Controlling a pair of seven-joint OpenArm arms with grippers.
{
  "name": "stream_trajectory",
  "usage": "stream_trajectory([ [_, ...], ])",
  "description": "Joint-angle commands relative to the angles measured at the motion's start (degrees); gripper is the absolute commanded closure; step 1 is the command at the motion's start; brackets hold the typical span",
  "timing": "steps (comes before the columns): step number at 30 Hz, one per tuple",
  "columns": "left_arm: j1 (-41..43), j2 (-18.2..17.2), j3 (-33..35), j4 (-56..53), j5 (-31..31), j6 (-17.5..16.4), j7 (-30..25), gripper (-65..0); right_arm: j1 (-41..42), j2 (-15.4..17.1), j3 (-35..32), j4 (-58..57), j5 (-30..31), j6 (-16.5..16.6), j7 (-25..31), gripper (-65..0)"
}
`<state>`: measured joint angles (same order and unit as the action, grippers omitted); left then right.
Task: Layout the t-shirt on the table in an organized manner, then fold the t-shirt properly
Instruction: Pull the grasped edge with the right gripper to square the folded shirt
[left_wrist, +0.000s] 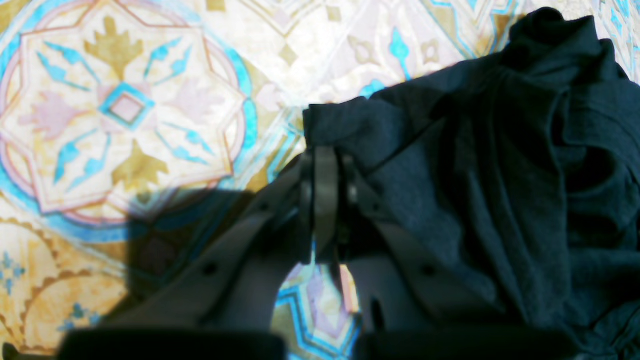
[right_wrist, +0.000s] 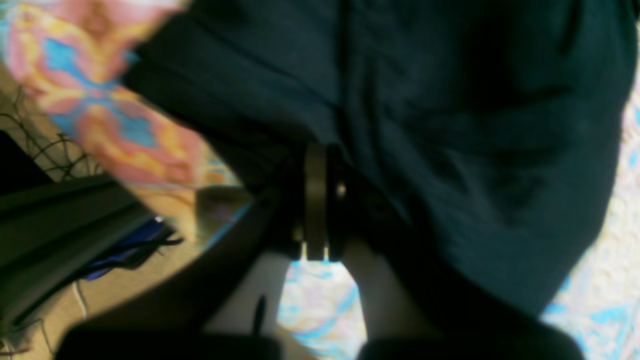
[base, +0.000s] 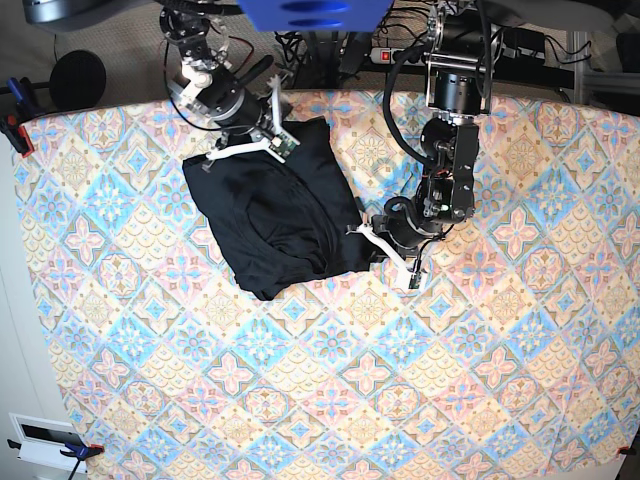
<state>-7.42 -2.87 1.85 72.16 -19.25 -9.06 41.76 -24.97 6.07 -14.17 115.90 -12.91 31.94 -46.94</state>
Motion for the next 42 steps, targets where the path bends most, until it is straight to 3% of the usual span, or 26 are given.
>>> stream_trajectory([
  [1,0.17,-0.25,0.04,-0.20,2.23,1.02,2.95,-0.1,-0.65,0.22,-0.64,1.16,0.29,-0.25,0.92,0.0],
  [6,0.17,-0.25,0.04,-0.64,2.23,1.02,2.95,-0.1,-2.41,0.22,-0.55,1.25,0.12,-1.48,4.43,0.0],
  [10,-0.36,-0.25,0.04,-6.01,2.15,1.02,1.54,-0.1,-5.23,0.31,-1.87,1.25,-6.21,-8.78,11.73,-6.5],
  [14,-0.36,-0.25,0.13,-9.96,2.15,1.02,-1.89,-0.1,-5.84,0.31,-5.47,1.16,-15.53,-9.13,13.14,-13.4],
  [19,-0.27,-0.25,0.13,-10.67,2.15,0.93,-2.15,-0.1,-5.58,0.22,-8.20,1.07,-24.06,-9.13,13.14,-19.0],
  [25,-0.27,-0.25,0.13,-10.67,2.15,0.93,-2.15,-0.1,-3.82,0.22,-7.67,1.16,-24.41,-9.13,11.90,-21.7],
  [32,-0.18,-0.25,0.13,-10.67,2.15,0.93,-2.07,-0.1,0.14,0.31,-2.31,0.89,-24.41,-9.13,10.76,-21.8],
  [42,-0.18,-0.25,0.13,-10.67,2.15,0.93,-2.07,-0.1,1.28,0.40,-2.66,0.81,-24.41,-9.04,8.74,-21.7],
])
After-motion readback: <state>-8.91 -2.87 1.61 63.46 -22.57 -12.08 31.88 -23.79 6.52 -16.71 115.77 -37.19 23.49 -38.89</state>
